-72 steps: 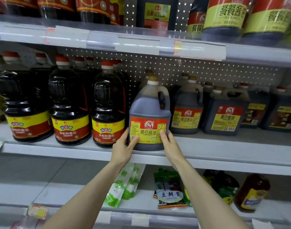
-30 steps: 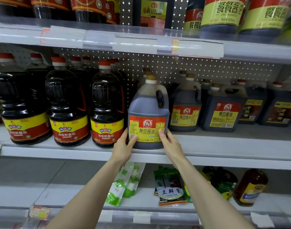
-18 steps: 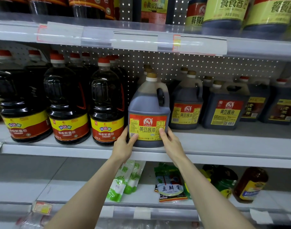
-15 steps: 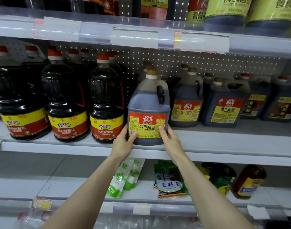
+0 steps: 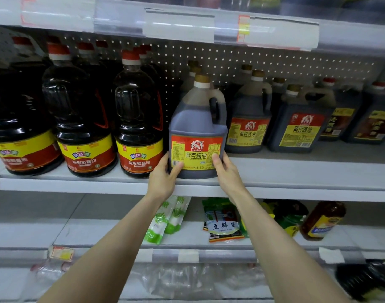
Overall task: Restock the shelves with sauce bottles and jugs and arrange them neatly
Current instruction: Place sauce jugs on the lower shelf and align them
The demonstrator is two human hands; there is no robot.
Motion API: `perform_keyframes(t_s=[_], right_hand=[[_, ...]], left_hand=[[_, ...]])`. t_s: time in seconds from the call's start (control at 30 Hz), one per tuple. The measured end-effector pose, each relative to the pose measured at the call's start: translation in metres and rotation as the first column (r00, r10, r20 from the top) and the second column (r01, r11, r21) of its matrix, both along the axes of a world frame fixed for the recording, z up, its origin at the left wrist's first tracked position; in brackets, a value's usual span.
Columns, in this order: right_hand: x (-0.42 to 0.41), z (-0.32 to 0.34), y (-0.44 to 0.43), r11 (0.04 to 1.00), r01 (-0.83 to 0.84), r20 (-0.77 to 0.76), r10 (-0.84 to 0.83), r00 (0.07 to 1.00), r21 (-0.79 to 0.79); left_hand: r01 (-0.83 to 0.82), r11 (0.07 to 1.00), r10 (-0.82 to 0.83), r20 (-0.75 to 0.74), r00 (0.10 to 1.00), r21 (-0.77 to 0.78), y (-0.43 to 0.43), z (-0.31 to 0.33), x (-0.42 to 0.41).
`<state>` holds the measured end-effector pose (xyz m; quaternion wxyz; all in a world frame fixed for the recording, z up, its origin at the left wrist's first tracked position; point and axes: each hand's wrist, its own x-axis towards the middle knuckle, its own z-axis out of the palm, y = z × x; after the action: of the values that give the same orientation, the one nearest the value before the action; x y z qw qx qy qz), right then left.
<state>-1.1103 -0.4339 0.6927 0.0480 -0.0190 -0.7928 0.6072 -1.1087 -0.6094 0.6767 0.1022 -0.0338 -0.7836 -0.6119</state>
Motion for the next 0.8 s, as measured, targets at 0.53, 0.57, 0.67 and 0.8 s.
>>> perform_keyframes(t_s=[0.53, 0.57, 0.67, 0.8], right_hand=[[0.001, -0.003, -0.002, 1.0, -0.002, -0.024, 0.002, 1.0, -0.01], [0.002, -0.002, -0.002, 1.0, -0.003, -0.028, 0.002, 1.0, -0.02], [0.011, 0.009, -0.002, 0.995, -0.005, -0.078, -0.003, 0.997, -0.098], [0.041, 0.012, -0.004, 0.989, -0.009, -0.126, -0.009, 0.992, -0.145]], left_hand=[[0.034, 0.999, -0.034, 0.028, 0.999, 0.005, -0.002, 0.0, -0.001], [0.041, 0.999, -0.042, 0.041, 0.998, 0.01, -0.002, 0.003, -0.001], [0.023, 0.999, -0.024, 0.038, 0.999, 0.03, 0.001, 0.015, 0.006], [-0.092, 0.993, 0.092, -0.002, 0.996, 0.078, 0.005, 0.018, 0.039]])
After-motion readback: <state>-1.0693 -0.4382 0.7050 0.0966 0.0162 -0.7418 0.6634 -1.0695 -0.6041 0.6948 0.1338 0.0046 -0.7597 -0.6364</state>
